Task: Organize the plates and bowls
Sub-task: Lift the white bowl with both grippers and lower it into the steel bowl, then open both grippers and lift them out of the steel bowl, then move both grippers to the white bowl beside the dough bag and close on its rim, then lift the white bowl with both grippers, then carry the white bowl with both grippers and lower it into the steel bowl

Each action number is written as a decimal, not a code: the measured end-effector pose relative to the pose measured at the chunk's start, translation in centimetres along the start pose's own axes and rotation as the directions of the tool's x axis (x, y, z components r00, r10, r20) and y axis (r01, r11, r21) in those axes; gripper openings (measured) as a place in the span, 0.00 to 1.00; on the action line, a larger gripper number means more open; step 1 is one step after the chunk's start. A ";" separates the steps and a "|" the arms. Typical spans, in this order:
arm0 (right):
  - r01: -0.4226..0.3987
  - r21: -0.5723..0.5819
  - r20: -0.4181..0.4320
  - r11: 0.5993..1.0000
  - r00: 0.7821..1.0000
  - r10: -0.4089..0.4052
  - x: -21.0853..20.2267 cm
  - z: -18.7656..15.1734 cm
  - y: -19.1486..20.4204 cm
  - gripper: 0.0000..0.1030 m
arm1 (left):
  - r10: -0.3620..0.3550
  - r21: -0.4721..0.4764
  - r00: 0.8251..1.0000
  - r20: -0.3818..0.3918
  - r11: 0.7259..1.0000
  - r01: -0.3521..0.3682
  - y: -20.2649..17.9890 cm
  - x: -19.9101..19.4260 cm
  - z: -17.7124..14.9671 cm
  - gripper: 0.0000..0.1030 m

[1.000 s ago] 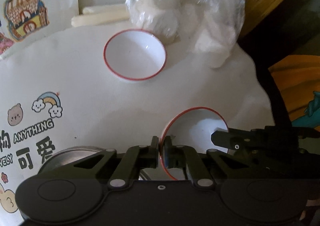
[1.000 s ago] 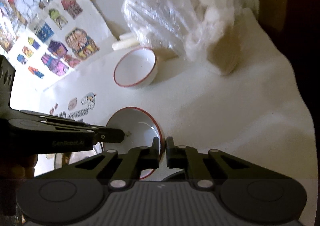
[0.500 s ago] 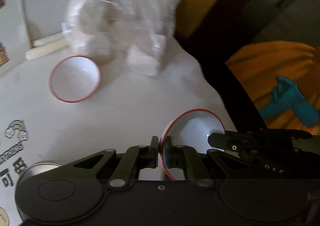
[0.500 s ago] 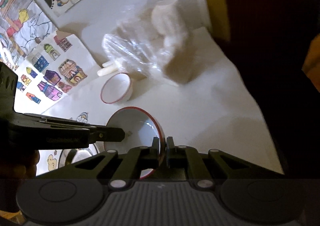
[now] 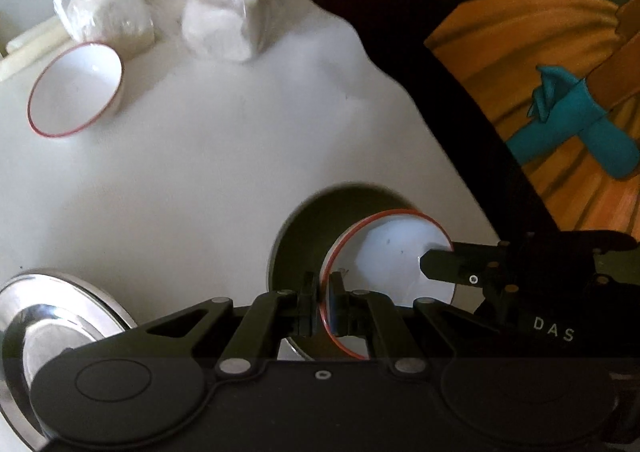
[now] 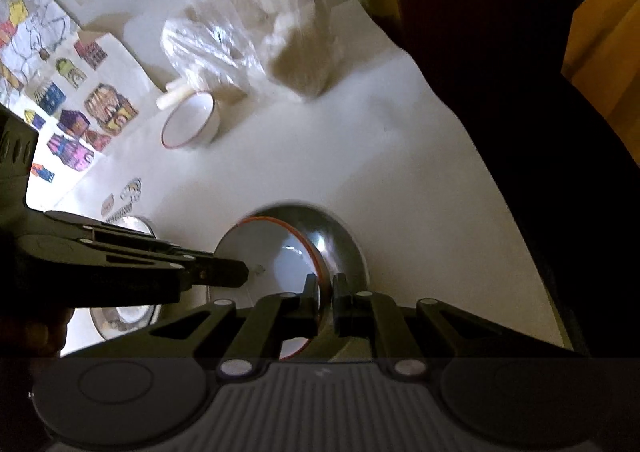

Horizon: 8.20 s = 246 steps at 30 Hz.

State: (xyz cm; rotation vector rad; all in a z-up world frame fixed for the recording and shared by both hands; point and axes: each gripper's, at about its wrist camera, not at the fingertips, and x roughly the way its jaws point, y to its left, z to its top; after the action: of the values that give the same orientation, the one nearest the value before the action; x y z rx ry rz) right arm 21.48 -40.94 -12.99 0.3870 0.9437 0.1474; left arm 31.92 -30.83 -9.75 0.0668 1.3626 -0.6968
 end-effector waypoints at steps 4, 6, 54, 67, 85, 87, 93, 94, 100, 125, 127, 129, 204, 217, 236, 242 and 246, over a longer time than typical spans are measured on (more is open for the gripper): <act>-0.001 -0.002 -0.017 1.000 1.000 0.001 0.5 -0.4 -0.1 0.07 | 0.013 -0.002 1.000 -0.008 1.000 -0.014 0.0 0.6 -0.2 0.05; -0.002 -0.006 -0.021 1.000 1.000 0.002 0.7 -0.3 0.0 0.08 | 0.021 -0.006 1.000 -0.007 1.000 -0.021 0.0 0.7 -0.3 0.05; -0.052 -0.079 0.034 0.996 0.998 0.055 -0.5 2.7 -0.1 0.17 | 0.057 -0.175 0.980 0.189 0.984 -0.024 3.2 -3.9 0.7 0.32; -0.134 -0.154 0.078 0.979 0.986 0.147 2.0 7.3 3.3 0.71 | 0.272 -0.395 0.925 0.267 0.906 -0.152 10.1 -7.4 1.0 0.99; -0.149 -0.077 0.052 0.986 0.987 0.153 9.2 13.0 6.6 0.95 | 0.409 -0.479 0.896 0.171 0.830 -0.287 17.4 -5.7 3.7 0.99; -0.149 -0.054 0.040 0.987 0.988 0.152 10.2 13.3 6.7 0.95 | 0.410 -0.483 0.896 0.167 0.827 -0.288 17.9 -5.6 4.0 0.99; -0.151 -0.039 0.028 0.988 0.988 0.152 12.4 14.0 7.8 0.97 | 0.402 -0.477 0.901 0.162 0.832 -0.285 19.8 -4.9 5.2 0.99; -0.147 -0.043 0.028 0.988 0.989 0.148 12.7 14.1 8.1 0.97 | 0.402 -0.475 0.902 0.159 0.832 -0.288 20.1 -4.7 5.4 0.99; -0.102 -0.085 0.027 0.991 0.994 0.105 14.1 14.4 9.7 0.81 | 0.389 -0.453 0.909 0.152 0.844 -0.286 20.7 -4.0 6.0 0.99; -0.142 -0.114 0.005 0.983 0.990 0.144 16.2 14.7 11.9 0.19 | 0.361 -0.410 0.924 0.124 0.867 -0.283 19.6 0.0 8.0 0.66; -0.152 -0.101 0.004 0.983 0.988 0.153 16.2 14.8 11.7 0.17 | 0.342 -0.403 0.929 0.143 0.877 -0.261 19.3 0.0 8.0 0.55; -0.156 -0.092 0.000 0.983 0.988 0.157 16.3 14.8 11.5 0.14 | 0.312 -0.404 0.936 0.163 0.887 -0.225 19.1 0.0 7.9 0.36; -0.017 0.207 0.015 0.978 1.000 0.014 -1.4 -0.7 -0.6 0.09 | -0.030 -0.086 0.999 0.036 0.996 0.033 0.3 0.3 -0.4 0.14; -0.011 0.194 -0.010 0.981 1.000 0.013 -0.8 -0.1 -1.1 0.09 | -0.023 -0.102 1.000 0.014 0.994 0.025 -0.1 1.6 -0.1 0.14; -0.029 0.174 -0.023 0.984 0.999 0.034 -0.4 0.3 -1.6 0.10 | -0.017 -0.130 1.000 0.015 0.991 0.019 0.2 1.6 -0.4 0.14; -0.039 0.171 -0.024 0.985 0.999 0.043 -0.4 0.3 -1.7 0.10 | -0.012 -0.137 1.000 0.019 0.991 0.014 0.1 1.5 -0.5 0.14; -0.046 0.169 -0.027 0.985 0.998 0.051 -0.4 0.4 -1.8 0.10 | -0.007 -0.140 1.000 0.020 0.990 0.010 0.1 1.3 -0.6 0.15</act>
State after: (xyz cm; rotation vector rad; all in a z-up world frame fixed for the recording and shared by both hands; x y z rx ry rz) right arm 21.48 -42.84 -13.18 0.5651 0.9811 0.1191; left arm 31.52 -31.06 -11.12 -0.0582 1.3904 -0.6057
